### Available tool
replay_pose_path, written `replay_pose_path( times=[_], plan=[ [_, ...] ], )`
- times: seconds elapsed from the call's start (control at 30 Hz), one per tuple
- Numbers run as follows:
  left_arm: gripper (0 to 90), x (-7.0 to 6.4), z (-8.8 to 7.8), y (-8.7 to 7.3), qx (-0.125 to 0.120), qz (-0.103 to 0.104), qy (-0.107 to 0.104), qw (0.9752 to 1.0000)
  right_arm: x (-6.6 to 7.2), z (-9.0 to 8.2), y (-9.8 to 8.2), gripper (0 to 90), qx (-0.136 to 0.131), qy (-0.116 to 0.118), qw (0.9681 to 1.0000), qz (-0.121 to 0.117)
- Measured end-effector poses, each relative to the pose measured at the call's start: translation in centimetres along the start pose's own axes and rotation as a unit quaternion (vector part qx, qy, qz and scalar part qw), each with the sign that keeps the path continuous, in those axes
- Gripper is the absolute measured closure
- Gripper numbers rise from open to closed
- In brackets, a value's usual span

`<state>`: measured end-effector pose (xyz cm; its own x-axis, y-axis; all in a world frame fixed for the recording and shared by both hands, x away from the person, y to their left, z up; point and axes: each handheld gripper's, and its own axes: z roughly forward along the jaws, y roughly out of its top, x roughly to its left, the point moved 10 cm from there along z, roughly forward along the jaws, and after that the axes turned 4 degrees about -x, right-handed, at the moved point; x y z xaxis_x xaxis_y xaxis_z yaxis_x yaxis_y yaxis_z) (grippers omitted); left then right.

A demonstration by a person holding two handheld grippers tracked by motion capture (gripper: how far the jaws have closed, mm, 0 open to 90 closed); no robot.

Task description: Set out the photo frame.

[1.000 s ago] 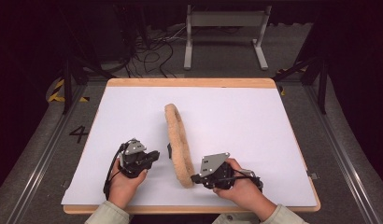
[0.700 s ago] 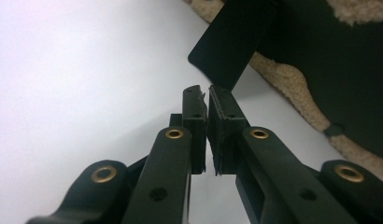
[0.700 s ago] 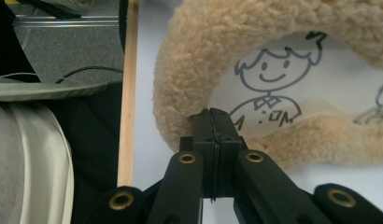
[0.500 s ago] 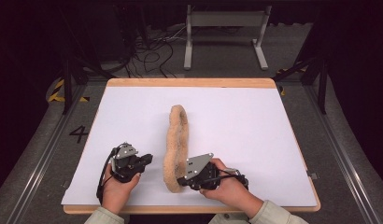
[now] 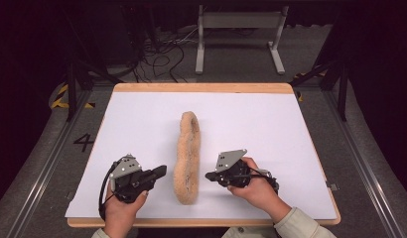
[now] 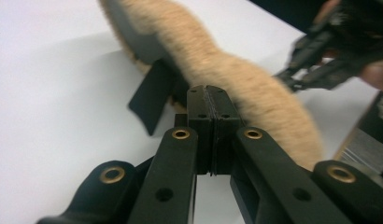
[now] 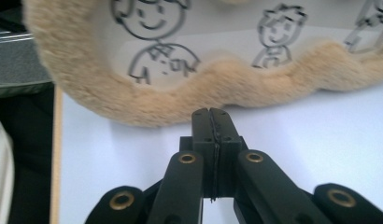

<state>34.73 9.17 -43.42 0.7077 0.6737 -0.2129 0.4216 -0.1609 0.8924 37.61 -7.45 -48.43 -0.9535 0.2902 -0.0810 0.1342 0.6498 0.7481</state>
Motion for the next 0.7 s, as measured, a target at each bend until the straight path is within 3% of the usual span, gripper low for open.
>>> replay_pose_path(
  times=[0.17,0.2,0.27,0.37,0.47,0.63,0.7],
  plan=[
    [89.4,-3.2,0.1,0.6,0.002,0.030,-0.046,0.9985,-1.1,-0.3,-0.7,90.0,0.003,-0.010,0.9999,0.013],
    [89.5,-3.2,0.1,0.6,0.002,0.030,-0.046,0.9985,-1.1,-0.3,-0.7,90.0,0.003,-0.010,0.9999,0.013],
    [89.5,-4.4,0.4,0.4,0.012,0.040,-0.065,0.9970,-1.4,-0.4,-0.9,90.0,0.004,-0.014,0.9998,0.016],
    [89.6,-5.2,1.4,-0.7,0.038,0.044,-0.078,0.9952,-1.6,-0.4,-1.0,90.0,0.003,-0.017,0.9997,0.018],
    [89.6,-5.9,2.0,-1.4,0.065,0.029,-0.110,0.9913,-1.8,-0.7,-1.1,90.0,0.003,-0.022,0.9996,0.020],
    [89.5,-6.6,2.4,-2.4,0.094,0.033,-0.121,0.9876,-2.0,-0.8,-1.3,90.0,0.003,-0.024,0.9994,0.024],
    [89.2,-7.0,2.5,-3.4,0.119,0.039,-0.127,0.9839,-2.0,-0.8,-1.3,90.0,0.004,-0.023,0.9995,0.023]
  ],
)
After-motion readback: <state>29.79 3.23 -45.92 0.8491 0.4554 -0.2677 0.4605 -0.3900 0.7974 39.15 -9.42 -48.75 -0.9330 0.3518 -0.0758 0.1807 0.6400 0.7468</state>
